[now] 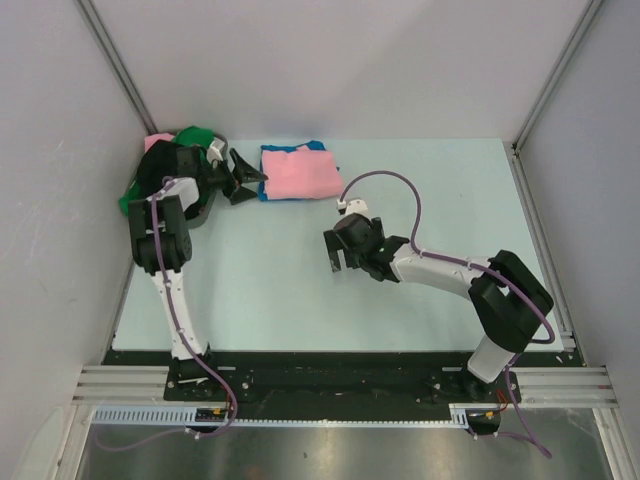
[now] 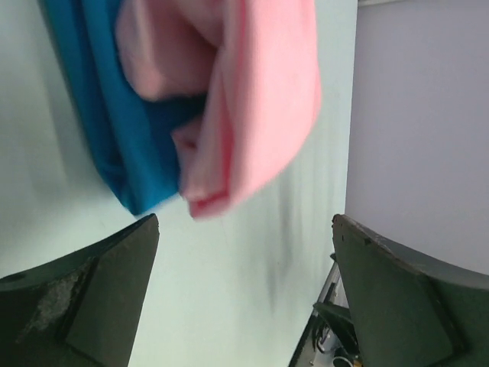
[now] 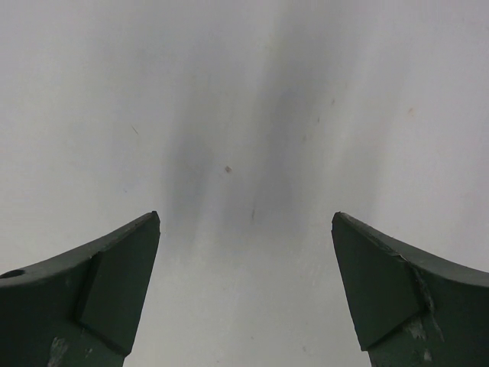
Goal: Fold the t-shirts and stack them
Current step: Neatly place the folded tshirt to the corner
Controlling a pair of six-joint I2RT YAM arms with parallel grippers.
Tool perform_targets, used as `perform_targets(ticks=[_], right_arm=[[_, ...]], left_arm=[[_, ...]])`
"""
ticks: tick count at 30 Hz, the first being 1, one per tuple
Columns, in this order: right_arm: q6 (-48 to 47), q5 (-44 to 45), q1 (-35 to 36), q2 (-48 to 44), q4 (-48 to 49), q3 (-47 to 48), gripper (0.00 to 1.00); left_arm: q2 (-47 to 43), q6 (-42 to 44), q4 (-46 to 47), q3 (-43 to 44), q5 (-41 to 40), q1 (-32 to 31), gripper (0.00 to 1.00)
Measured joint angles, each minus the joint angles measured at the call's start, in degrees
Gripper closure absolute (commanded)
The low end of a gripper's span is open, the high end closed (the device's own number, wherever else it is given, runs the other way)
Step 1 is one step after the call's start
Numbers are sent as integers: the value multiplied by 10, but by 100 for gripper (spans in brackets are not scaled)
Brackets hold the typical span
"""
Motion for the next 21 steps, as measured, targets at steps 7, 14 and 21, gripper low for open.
perform_targets(ticks=[7,14,21], right_arm=[[23,-136,-89,25,-17,137,0],[59,-247,-161,193,-50,476,0],[79,-293,-138,451,-118,848,0]], left_arm=[[-221,-38,26,-179,-112,-24,0],[-427,-39,-9,-251,-259,-113,0],[-628,-59,-16,-412,-315,-141,0]])
